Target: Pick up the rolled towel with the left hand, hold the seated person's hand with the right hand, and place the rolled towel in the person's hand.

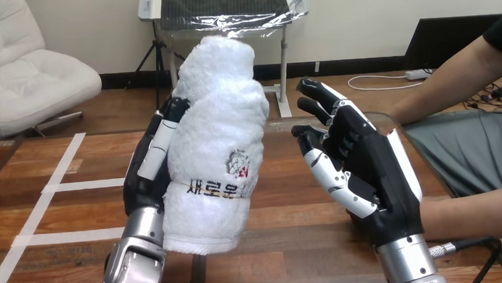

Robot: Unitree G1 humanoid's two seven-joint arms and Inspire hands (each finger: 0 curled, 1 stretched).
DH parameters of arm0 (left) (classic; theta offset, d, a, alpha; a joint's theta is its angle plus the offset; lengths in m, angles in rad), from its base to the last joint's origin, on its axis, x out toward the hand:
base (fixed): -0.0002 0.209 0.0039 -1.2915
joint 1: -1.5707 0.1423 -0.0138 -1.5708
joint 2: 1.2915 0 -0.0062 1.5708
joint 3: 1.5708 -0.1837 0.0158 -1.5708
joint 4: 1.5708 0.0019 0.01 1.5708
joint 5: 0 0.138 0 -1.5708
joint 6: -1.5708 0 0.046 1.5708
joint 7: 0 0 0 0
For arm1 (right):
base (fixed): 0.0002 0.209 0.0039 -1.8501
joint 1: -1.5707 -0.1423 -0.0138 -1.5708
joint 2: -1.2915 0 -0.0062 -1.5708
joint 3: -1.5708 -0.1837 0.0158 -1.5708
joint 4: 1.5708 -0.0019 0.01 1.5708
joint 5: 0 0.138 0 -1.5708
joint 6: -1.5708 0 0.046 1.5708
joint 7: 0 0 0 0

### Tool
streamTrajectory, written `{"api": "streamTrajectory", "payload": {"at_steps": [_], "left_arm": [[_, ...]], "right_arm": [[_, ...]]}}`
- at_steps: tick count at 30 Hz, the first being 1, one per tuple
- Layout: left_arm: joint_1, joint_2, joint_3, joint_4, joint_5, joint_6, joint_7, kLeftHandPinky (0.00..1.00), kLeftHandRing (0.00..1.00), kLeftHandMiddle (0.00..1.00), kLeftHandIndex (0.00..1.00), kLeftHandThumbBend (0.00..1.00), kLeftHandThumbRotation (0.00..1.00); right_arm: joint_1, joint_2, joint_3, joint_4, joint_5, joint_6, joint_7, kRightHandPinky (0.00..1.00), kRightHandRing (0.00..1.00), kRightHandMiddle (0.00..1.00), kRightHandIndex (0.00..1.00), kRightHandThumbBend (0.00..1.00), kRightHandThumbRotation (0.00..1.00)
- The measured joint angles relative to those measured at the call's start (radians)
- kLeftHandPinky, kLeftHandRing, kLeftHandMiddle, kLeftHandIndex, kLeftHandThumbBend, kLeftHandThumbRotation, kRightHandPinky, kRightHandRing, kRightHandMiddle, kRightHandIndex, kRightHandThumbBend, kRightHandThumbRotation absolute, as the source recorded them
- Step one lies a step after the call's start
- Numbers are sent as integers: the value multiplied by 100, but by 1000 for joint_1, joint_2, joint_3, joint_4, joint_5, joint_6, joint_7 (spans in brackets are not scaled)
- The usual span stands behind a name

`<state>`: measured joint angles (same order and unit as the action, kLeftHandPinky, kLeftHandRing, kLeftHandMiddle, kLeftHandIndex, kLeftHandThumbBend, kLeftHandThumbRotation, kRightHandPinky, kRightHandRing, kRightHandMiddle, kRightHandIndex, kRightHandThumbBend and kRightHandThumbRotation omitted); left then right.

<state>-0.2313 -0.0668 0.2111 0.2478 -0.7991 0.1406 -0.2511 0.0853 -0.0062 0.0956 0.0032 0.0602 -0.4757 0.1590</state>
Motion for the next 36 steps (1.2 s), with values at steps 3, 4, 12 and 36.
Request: {"api": "streamTrajectory", "payload": {"at_steps": [3, 4, 12, 36], "left_arm": [[2, 0, -2, -13, -7, 6, 0, 23, 33, 42, 50, 71, 0], [3, 0, -3, -17, -10, 7, 0, 23, 33, 42, 50, 71, 0], [15, 1, -9, -46, -18, 17, 1, 23, 32, 41, 50, 70, 0], [58, 5, -22, -92, -38, 30, -4, 22, 32, 41, 50, 70, 0]], "right_arm": [[0, 0, -2, 0, 1, -2, -1, 71, 87, 89, 84, 31, 25], [0, 0, -2, 0, 1, -2, -1, 70, 87, 89, 84, 31, 24], [0, 0, -13, 0, -4, -10, -4, 69, 86, 89, 83, 31, 23], [0, -2, -40, 0, -34, -18, -30, 71, 87, 89, 83, 33, 26]]}}
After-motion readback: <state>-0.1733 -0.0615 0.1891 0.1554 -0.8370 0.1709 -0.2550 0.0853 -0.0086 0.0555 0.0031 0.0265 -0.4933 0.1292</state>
